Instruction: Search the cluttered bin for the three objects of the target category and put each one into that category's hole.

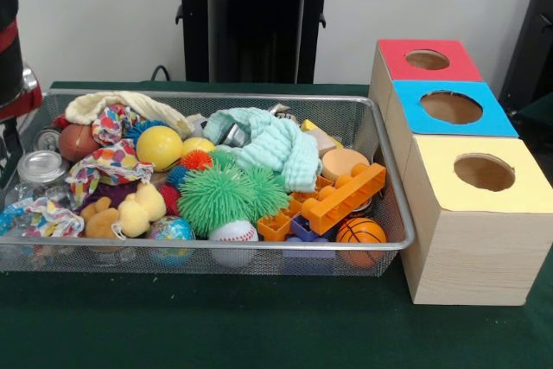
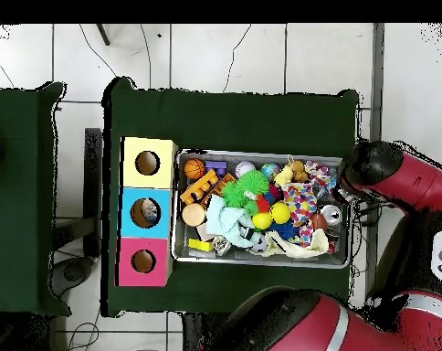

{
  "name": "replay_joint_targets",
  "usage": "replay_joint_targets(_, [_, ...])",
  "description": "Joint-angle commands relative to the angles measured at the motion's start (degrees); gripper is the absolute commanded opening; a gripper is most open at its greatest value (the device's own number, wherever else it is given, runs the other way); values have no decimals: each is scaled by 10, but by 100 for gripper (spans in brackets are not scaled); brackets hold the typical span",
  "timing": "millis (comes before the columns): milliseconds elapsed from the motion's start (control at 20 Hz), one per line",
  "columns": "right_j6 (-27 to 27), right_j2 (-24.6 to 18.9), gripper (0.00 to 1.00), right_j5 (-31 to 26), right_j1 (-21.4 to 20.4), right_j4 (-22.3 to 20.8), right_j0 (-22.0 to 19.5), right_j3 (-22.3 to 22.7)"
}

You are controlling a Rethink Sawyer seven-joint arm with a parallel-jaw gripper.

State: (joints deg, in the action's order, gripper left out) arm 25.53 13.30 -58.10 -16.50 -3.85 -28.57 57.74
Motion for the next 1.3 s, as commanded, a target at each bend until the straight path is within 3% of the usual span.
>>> replay_joint_targets(50, [181,-11,0,-77,-75,36,28,89])
replay_joint_targets(400, [187,-34,0,-9,-46,60,10,80])
replay_joint_targets(650, [161,-57,0,46,-15,73,-10,71])
replay_joint_targets(1300, [153,-85,0,125,46,106,-25,49])
